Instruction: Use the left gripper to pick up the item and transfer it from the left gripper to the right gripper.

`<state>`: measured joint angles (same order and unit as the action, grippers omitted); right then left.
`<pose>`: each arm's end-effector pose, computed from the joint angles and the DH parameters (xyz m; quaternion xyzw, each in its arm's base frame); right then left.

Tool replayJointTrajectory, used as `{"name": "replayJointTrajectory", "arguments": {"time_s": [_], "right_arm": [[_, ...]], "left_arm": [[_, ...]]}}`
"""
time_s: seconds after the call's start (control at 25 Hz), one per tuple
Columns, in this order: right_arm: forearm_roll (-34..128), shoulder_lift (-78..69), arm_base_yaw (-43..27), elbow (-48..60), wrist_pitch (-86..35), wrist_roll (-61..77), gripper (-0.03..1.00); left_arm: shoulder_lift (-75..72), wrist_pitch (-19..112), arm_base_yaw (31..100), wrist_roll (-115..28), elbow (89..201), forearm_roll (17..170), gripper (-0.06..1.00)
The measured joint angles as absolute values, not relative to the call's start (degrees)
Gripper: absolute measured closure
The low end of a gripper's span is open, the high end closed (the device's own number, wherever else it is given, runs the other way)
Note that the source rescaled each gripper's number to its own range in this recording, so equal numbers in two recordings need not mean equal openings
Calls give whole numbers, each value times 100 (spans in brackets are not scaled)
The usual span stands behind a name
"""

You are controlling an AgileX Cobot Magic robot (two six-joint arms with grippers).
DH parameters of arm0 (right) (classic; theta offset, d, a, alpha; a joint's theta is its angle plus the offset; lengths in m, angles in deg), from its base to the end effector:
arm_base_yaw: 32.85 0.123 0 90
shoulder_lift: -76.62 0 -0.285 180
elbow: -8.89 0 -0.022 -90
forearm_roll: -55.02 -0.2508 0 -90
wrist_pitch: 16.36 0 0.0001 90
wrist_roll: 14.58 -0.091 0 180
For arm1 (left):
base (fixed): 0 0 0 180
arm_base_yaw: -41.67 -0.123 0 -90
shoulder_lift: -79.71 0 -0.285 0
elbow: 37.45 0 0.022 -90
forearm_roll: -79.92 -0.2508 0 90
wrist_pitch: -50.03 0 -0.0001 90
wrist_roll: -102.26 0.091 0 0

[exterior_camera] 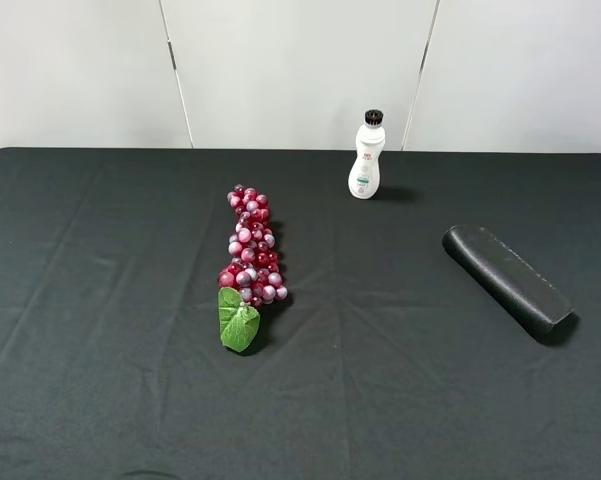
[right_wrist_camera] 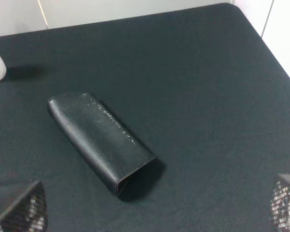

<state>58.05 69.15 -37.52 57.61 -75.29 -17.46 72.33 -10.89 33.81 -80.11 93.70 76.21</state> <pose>-0.0045 -0.0038 0.2793 0.0562 0.8418 -0.0348 0.5358 -0.0062 0.0043 0.2758 -0.0774 0.8494 0.0573 0.5190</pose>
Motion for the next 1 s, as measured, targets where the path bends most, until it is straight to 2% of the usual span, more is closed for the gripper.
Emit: {"name": "replayJointTrajectory", "arguments": {"time_s": [1.0], "right_arm": [[5805, 6915, -3752, 5761, -7485, -1746, -3]], "left_arm": [[7233, -1089, 3381, -8011, 9370, 7621, -6]]}}
